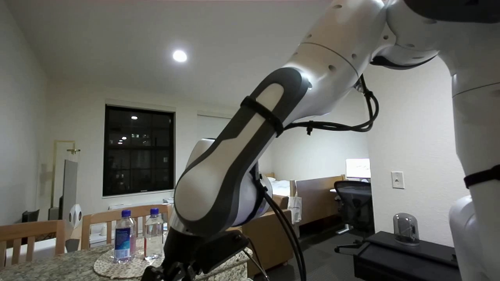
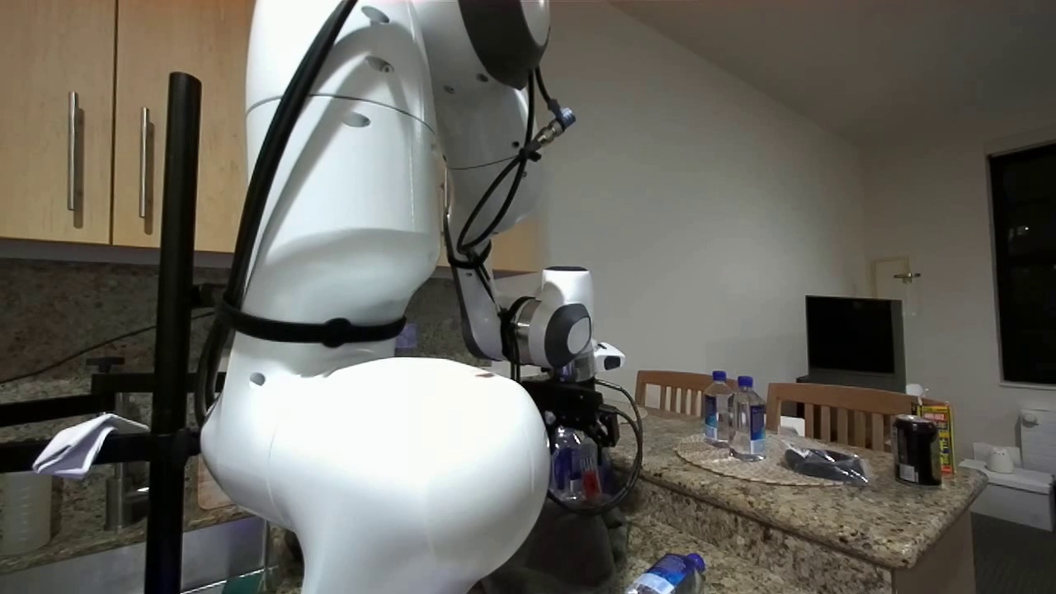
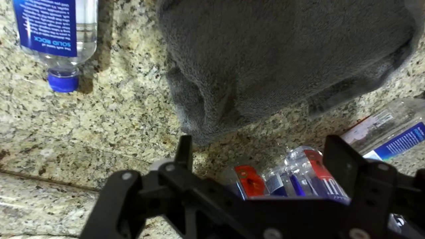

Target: Move the towel from left to right.

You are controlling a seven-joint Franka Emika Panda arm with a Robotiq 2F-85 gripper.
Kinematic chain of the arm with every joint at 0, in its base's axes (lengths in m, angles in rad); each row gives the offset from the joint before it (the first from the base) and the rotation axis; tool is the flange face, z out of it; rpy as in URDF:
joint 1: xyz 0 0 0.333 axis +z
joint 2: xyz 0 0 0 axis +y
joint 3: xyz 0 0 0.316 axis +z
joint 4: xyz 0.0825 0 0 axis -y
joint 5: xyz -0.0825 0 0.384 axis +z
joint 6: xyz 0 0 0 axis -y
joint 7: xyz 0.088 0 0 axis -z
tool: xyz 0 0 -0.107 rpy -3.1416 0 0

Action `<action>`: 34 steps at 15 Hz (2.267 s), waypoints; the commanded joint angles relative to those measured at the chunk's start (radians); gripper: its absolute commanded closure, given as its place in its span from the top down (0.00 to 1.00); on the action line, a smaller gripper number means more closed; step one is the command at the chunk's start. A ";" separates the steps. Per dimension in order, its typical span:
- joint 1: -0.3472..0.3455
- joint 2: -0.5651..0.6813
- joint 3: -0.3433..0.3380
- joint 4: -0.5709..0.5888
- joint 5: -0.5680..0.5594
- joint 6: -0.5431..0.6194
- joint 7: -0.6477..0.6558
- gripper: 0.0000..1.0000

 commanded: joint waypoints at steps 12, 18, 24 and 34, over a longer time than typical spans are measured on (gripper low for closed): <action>-0.120 0.358 0.103 0.132 0.079 0.131 -0.110 1.00; -0.254 0.493 0.272 0.185 0.048 0.260 -0.094 0.72; -0.390 0.507 0.416 0.180 0.057 0.268 -0.066 0.34; -0.665 0.513 0.717 0.184 0.081 0.175 -0.093 0.10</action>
